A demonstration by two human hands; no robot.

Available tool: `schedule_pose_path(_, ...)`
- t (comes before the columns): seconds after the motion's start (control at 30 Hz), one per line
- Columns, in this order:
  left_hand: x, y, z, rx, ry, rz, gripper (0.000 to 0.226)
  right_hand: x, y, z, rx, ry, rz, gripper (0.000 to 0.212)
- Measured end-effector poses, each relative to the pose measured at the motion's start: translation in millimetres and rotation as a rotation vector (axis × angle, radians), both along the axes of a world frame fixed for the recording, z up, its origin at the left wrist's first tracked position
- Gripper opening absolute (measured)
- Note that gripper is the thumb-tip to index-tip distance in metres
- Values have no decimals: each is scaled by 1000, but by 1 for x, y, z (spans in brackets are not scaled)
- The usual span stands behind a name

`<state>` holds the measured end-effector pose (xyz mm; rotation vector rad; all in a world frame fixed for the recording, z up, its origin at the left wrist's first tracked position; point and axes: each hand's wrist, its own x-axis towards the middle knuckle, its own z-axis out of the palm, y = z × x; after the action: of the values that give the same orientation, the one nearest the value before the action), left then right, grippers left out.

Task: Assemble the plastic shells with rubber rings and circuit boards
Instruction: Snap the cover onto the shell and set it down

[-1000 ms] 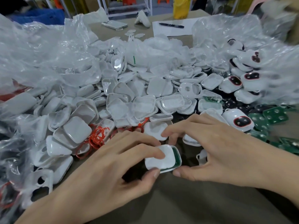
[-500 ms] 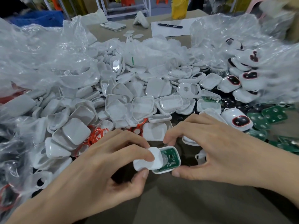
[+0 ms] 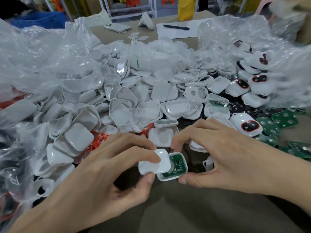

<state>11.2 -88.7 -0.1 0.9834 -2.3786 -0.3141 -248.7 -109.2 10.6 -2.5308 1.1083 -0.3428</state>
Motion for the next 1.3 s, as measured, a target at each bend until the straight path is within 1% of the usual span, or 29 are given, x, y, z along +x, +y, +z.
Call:
schedule_pose_path(0.13,-8,2,-1,16,-13,11,20,0,0,0,31,2,-4,52)
schedule_pose_path(0.33,-18,5,0,20,-78,-9,22,0,-1,1,34,12,-2,55)
schedule_pose_path(0.6,-18,4,-1,57,-128,-13,21,2,-1,2,7,12,2,51)
schedule_pose_path(0.8,-18,4,-1,80,-126,-18,18,1,0,3,9,14,16,49)
schedule_pose_path(0.93,-20,4,0,60,-138,-12,16,0,-2,4,0,30,24,47)
schedule_pose_path(1.03,-21,5,1,60,-152,-19,17,-4,-1,6,26,38,27,42)
schedule_pose_path(1.3,-22,4,2,35,-169,-37,16,-8,-6,1,71,-13,21,45)
